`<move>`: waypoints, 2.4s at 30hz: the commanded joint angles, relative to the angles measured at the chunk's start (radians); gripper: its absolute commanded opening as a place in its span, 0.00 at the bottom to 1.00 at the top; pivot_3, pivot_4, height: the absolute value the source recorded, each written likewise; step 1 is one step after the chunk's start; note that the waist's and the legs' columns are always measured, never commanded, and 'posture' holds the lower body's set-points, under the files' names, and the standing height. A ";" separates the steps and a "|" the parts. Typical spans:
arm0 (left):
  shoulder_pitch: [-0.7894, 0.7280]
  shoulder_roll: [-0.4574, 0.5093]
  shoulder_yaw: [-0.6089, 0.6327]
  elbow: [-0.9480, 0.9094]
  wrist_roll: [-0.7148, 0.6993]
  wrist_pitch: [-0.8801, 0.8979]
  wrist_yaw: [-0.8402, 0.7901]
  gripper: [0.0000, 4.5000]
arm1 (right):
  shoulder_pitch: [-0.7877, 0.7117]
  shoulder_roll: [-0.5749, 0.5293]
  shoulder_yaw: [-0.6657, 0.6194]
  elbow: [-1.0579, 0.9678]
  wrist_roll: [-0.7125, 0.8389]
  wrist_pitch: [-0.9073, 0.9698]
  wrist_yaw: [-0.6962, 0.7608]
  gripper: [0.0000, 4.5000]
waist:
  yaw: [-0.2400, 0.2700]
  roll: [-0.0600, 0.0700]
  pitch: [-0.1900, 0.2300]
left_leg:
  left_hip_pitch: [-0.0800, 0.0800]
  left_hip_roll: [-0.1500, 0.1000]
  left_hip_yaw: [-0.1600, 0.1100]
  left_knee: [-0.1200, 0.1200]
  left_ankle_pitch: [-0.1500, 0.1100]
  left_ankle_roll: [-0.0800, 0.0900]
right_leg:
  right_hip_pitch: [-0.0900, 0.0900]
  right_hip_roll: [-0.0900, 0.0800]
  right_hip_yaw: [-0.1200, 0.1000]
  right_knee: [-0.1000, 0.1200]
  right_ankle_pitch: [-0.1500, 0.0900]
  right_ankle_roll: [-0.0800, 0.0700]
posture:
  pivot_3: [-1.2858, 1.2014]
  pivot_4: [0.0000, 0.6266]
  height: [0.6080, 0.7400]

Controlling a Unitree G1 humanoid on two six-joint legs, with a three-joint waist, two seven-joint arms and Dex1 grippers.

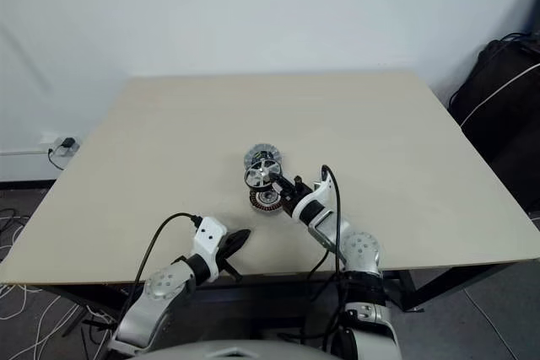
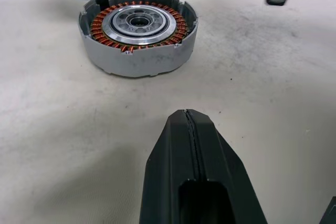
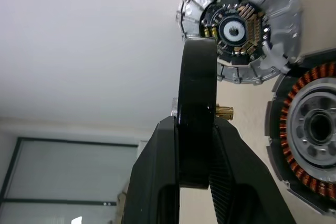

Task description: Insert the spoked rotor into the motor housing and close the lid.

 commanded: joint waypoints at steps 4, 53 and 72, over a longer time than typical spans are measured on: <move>-0.004 0.009 0.005 -0.069 -0.014 0.013 0.005 0.00 | -0.016 0.082 0.016 0.051 -0.052 -0.027 0.049 0.09 | 0.001 0.000 0.000 | 0.000 0.000 0.000 0.000 0.000 0.000 | 0.000 0.000 0.000 0.000 0.000 0.000 | 0.52 0.00 1.00; -0.026 -0.006 -0.008 0.001 -0.020 -0.021 -0.004 0.00 | 0.020 0.079 -0.044 0.058 -0.159 0.005 0.038 0.45 | 0.000 0.001 -0.001 | 0.000 -0.001 0.000 0.000 0.000 0.000 | 0.000 0.000 0.000 0.001 0.000 0.000 | 0.52 0.00 1.00; -0.032 -0.011 -0.012 0.018 -0.023 -0.036 -0.008 0.00 | 0.146 -0.053 0.053 -0.253 -0.333 0.015 -0.062 0.75 | 0.001 0.001 -0.002 | 0.006 -0.001 0.000 0.001 0.000 0.000 | 0.003 0.000 0.001 0.001 0.000 0.000 | 0.52 0.00 1.00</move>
